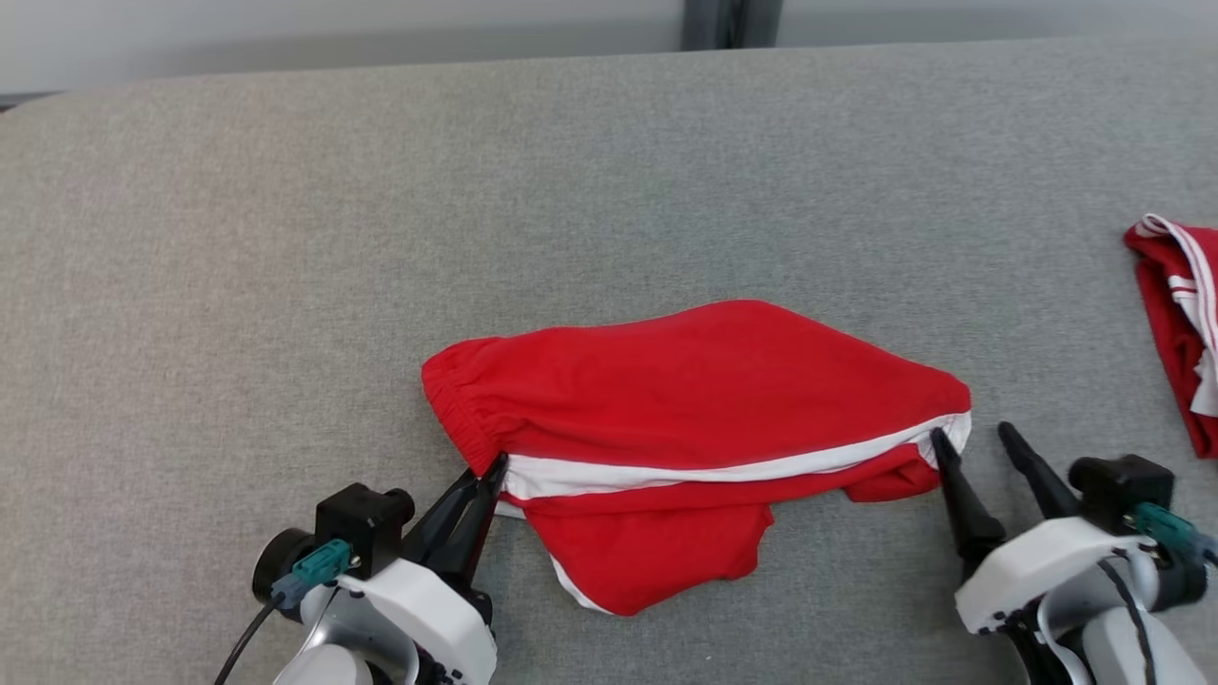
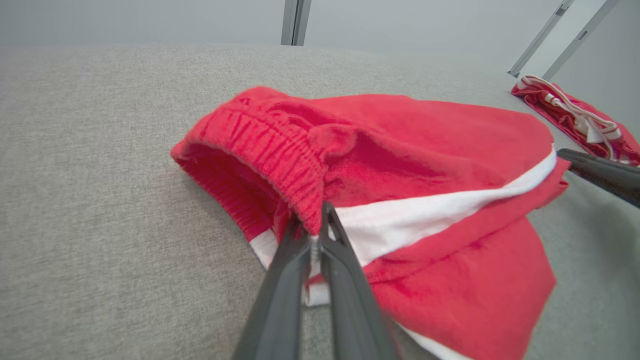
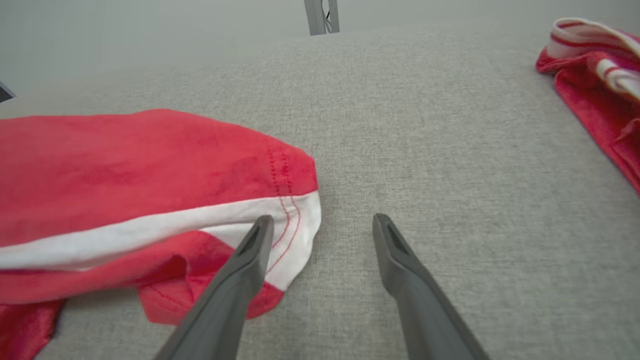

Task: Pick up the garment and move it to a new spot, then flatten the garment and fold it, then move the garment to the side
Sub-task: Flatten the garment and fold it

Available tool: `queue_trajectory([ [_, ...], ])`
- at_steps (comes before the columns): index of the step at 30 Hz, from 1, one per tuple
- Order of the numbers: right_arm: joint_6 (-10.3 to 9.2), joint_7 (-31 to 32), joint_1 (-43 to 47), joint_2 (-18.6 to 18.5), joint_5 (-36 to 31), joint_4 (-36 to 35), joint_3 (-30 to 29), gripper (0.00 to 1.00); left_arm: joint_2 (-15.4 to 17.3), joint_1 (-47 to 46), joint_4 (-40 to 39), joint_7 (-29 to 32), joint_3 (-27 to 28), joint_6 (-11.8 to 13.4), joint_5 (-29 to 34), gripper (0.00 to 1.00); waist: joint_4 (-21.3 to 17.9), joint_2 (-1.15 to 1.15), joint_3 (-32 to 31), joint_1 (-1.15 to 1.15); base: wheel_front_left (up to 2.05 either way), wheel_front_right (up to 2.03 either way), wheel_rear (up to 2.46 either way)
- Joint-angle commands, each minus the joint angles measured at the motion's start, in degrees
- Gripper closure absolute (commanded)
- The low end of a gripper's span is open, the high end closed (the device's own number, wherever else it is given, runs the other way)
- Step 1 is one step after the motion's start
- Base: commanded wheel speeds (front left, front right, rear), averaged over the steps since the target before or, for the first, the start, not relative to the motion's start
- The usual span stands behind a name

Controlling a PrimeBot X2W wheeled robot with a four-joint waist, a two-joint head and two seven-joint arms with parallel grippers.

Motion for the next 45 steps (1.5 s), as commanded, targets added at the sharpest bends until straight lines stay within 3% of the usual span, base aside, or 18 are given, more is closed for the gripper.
queue_trajectory([
  [1, 0.01, -0.64, -1.73, -0.79, 0.75, 1.96, 1.71, 0.0, 0.16, -1.46, 0.35, -0.39, -0.16, -0.42, 0.69, 1.0, 0.8, 0.0, 0.95, 0.0, 0.0, 0.0, 0.0],
  [4, 0.01, -0.86, -3.47, -1.4, 1.55, 5.38, 4.13, 0.0, 0.0, -2.19, 0.86, -0.88, -0.46, -0.61, 0.91, 1.0, 1.1, 0.0, 1.35, 0.0, 0.0, 0.0, 0.0],
  [5, 0.01, -0.54, -3.72, -1.47, 1.96, 6.5, 4.94, 0.24, -0.07, -2.42, 1.0, -1.04, -0.56, -0.61, 0.92, 1.0, 1.15, 0.0, 1.45, 0.0, 0.0, 0.0, 0.0],
  [6, 0.01, -0.43, -3.95, -1.54, 2.48, 7.46, 5.62, 0.66, -0.16, -2.66, 1.13, -1.14, -0.63, -0.62, 0.95, 1.0, 1.17, 0.0, 1.51, 0.0, 0.0, 0.0, 0.0],
  [7, 0.01, -0.67, -4.11, -1.65, 2.91, 8.16, 6.08, 1.0, -0.21, -2.86, 1.18, -1.44, -0.64, -0.61, 0.97, 1.0, 1.17, 0.0, 1.56, 0.0, 0.0, 0.0, 0.0],
  [12, 0.0, -2.43, -4.82, -2.69, 4.65, 8.63, 6.92, 1.0, -0.17, -2.99, 0.7, -2.34, -0.55, -0.48, 0.83, 1.0, 1.06, 0.0, 1.27, 0.0, 0.0, 0.0, 0.0],
  [18, 0.01, -4.42, -5.35, -4.78, 5.19, 0.73, 5.74, 1.0, 1.05, -5.18, -3.52, -1.67, 0.29, -0.15, 0.75, 1.0, 0.47, 0.0, -0.82, 0.0, 0.0, 0.0, 0.0],
  [26, 0.01, -1.09, -8.68, -6.76, 3.68, -13.82, 2.04, 1.0, 2.13, -13.62, -10.01, 1.83, 1.38, -0.35, 1.55, 1.0, -0.17, 0.0, -4.23, 0.0, 0.0, 0.0, 0.0],
  [35, 0.01, 4.31, -20.27, -8.61, 3.91, -25.06, -2.43, 1.0, 2.45, -28.87, -12.41, 3.95, 4.21, -1.26, 1.92, 1.0, -1.12, 0.0, -7.88, 0.0, 0.0, 0.0, 0.0],
  [40, 0.01, 6.78, -26.4, -8.65, 4.93, -26.16, -3.43, 1.0, 2.1, -36.55, -11.6, 4.6, 5.25, -1.95, 1.39, 1.0, -1.59, 0.0, -8.1, 0.0, 0.0, 0.0, 0.0],
  [45, 0.01, 7.54, -32.53, -8.87, 6.87, -22.16, -2.28, 1.0, 1.12, -43.17, -8.13, 4.62, 5.09, -3.26, -0.04, 1.0, -2.1, 0.0, -5.88, 0.0, 0.0, 0.0, 0.0],
])
